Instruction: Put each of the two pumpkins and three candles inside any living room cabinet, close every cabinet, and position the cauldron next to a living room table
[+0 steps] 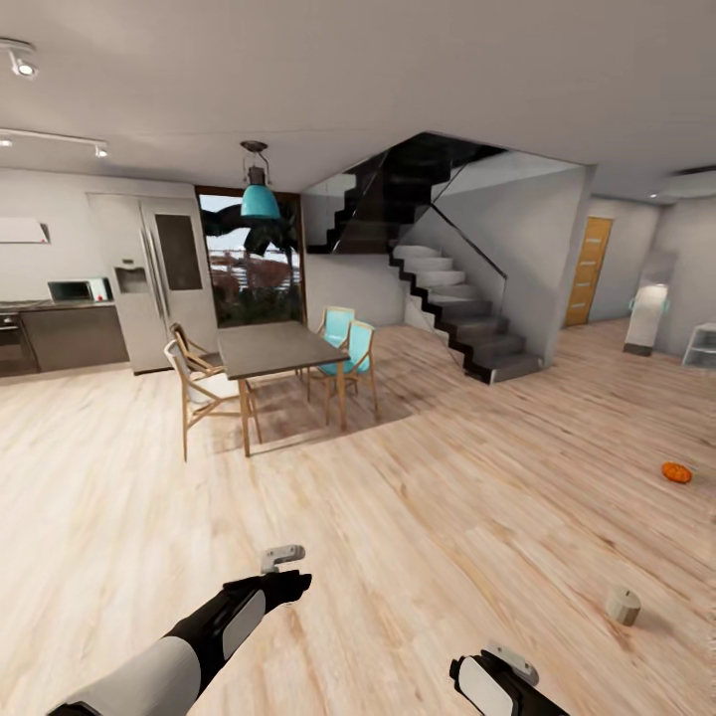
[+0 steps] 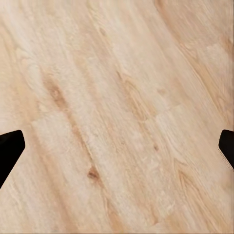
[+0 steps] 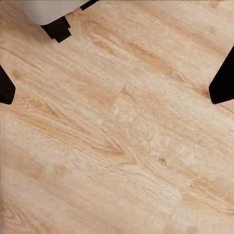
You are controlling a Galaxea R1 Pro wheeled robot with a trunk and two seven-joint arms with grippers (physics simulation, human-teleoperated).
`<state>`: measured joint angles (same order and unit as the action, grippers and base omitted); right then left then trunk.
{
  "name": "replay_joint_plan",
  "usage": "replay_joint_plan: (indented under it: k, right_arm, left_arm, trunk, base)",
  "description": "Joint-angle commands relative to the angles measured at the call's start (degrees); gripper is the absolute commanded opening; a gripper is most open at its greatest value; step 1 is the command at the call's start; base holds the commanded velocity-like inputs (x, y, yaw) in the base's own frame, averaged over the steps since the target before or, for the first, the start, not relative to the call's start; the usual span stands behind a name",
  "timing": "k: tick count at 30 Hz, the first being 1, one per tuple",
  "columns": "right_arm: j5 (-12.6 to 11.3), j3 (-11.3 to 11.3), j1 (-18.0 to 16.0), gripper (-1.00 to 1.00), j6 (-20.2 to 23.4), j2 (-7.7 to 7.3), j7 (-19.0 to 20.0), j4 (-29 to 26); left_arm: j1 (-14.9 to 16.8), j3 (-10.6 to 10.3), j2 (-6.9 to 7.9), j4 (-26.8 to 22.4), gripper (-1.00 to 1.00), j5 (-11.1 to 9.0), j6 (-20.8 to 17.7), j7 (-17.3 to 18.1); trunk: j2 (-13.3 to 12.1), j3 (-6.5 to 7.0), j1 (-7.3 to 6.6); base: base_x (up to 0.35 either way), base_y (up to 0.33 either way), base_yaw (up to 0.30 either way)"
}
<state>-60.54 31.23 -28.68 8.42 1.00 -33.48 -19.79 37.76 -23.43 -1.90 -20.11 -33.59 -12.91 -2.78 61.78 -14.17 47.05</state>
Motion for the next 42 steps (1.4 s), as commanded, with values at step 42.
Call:
replay_joint_plan:
  k: [42]
  right_arm:
    - [-0.2, 0.4, -0.1, 1.00, 0.4, -0.03, -0.4, -0.1]
  left_arm:
    - [0.0, -0.4, 0.02, -0.1, 1.00, -0.5, -0.2, -0.3]
  trunk:
    - [0.0, 1.89, 0.04]
  base:
    - [0.337, 0.000, -0.263]
